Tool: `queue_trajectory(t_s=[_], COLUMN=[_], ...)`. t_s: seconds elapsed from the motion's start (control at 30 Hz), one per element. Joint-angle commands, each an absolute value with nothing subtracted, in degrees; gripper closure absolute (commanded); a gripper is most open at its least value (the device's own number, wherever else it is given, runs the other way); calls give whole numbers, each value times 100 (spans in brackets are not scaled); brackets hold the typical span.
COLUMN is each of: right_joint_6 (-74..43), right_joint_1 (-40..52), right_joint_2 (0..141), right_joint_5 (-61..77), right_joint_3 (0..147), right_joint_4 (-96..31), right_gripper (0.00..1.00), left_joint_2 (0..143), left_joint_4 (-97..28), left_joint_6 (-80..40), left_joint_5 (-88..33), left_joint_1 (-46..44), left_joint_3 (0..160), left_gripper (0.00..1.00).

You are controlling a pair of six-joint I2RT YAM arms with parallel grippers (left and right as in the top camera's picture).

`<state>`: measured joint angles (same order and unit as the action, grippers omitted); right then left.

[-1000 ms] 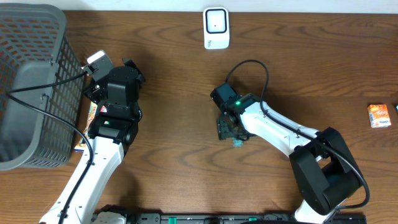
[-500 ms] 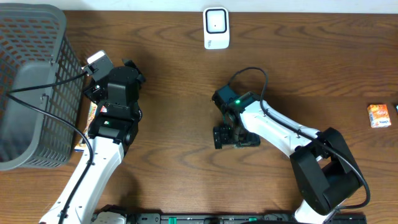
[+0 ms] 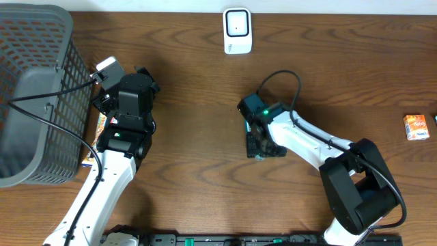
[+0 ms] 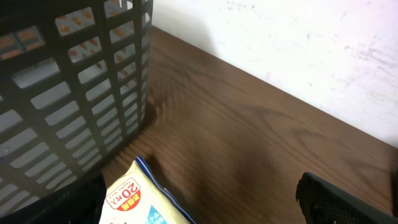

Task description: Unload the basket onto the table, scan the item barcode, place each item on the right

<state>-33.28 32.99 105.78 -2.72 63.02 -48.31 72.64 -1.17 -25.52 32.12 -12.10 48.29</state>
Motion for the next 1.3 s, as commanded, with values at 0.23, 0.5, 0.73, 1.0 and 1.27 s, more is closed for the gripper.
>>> queue_trajectory(t_s=[0.23, 0.5, 0.73, 1.0, 1.27], right_joint_6=[-3361, -3358, -2694, -1708, -1476], right_joint_1=[3242, 3223, 3223, 3238, 3234], right_joint_2=[10534, 10532, 10346, 9760, 9386], right_joint_5=[-49, -27, 12, -875, -845], right_joint_3=[5717, 5905, 6716, 7581, 7703], right_joint_4=[-4377, -4053, -4434, -5435, -5734], right_gripper=[73, 83, 88, 86, 82], left_joint_2=[7299, 7299, 7299, 7299, 7299], left_joint_4=[-132, -198, -443, -449, -447], left_joint_6=[-2563, -2565, -2563, -2563, -2563], left_joint_5=[3347, 3347, 3347, 3347, 3347], left_joint_1=[-1179, -1179, -1181, -1179, -1179], left_joint_3=[4786, 4786, 4786, 4786, 4786], left_gripper=[2, 2, 2, 2, 2])
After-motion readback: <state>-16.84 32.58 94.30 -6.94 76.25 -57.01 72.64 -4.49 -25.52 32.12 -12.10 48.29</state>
